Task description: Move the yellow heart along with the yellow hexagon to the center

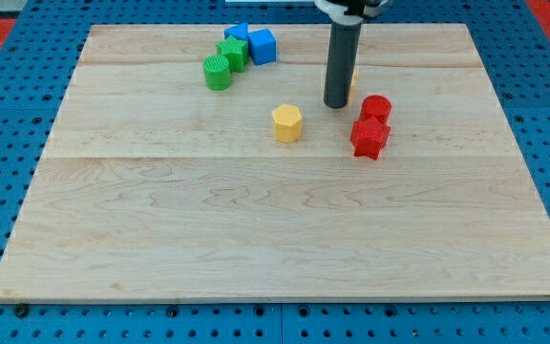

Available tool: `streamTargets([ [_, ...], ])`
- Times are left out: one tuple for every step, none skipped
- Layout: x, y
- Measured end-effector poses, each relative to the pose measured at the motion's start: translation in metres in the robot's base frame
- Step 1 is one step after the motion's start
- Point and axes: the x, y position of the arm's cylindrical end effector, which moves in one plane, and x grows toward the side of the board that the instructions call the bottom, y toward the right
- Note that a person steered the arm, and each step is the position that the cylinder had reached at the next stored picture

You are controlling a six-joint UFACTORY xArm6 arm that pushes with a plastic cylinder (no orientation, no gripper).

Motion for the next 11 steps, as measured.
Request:
streamTargets([
  [-0.024, 0.061],
  [-0.038, 0.085],
  [-0.045, 0.079],
  [-0.061, 0.088],
  [-0.065, 0.018],
  [-0.053, -0.075],
  [-0.023, -0.119],
  [-0.023, -0.1],
  [-0.024, -0.057],
  [-0.02, -0.022],
  [0.0, -0.063],
])
